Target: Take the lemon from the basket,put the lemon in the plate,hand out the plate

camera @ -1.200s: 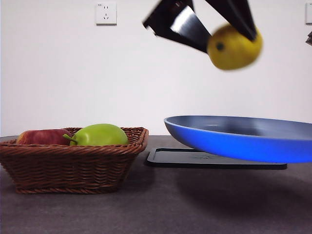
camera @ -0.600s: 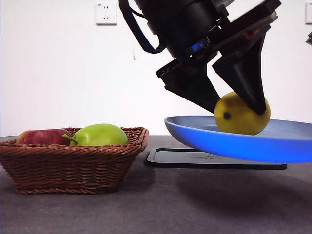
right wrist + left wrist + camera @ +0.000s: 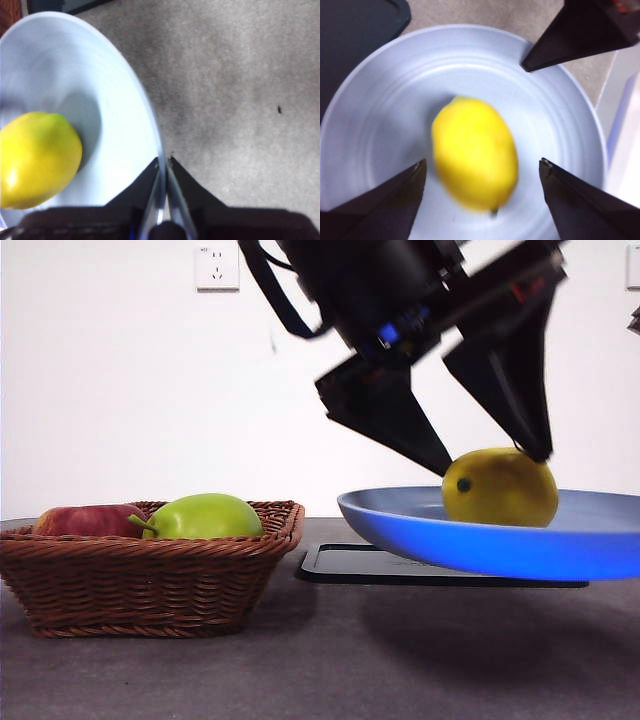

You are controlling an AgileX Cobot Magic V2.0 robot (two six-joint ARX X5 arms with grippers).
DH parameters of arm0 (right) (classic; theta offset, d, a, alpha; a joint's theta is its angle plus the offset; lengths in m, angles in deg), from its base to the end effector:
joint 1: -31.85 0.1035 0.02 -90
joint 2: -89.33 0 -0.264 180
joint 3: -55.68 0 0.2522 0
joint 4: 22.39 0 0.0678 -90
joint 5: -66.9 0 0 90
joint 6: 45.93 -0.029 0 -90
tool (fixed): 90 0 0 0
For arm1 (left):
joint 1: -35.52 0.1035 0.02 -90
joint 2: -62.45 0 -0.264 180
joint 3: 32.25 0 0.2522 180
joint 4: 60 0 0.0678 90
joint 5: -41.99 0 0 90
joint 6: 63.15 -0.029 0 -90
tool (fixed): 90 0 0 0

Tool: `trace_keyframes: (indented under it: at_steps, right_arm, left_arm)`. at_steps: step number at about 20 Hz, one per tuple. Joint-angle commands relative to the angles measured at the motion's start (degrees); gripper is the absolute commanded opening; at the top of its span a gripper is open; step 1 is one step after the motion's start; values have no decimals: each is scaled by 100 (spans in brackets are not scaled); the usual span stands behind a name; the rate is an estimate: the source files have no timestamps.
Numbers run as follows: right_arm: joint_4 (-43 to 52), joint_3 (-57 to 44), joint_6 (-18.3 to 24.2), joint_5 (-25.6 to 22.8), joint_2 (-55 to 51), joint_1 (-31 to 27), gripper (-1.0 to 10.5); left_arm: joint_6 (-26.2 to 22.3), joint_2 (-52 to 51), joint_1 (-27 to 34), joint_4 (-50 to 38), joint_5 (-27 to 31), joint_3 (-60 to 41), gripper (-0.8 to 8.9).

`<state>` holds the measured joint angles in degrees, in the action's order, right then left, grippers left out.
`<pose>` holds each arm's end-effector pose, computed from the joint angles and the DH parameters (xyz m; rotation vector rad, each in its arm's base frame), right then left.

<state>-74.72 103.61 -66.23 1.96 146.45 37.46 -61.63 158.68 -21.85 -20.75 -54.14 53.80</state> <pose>0.1685 0.0289 0.2022 0.4956 1.1500 0.2892 0.1914 -0.3046 0.2480 0.3692 0.8299 -1.0240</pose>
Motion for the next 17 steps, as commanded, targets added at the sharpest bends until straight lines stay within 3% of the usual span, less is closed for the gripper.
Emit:
trace_keyframes:
  at_steps: [1, 6, 17]
  right_arm:
    - [74, 127, -94, -11, 129, 9, 3]
    - [114, 741, -59, -201, 881, 7, 3]
    - [577, 3532, 87, -417, 4061, -2, 3]
  left_arm:
    - [39, -278, 31, 212, 17, 94, 388]
    - [39, -1209, 240, 833, 15, 94, 388]
    - [42, -2981, 608, 1934, 111, 94, 387]
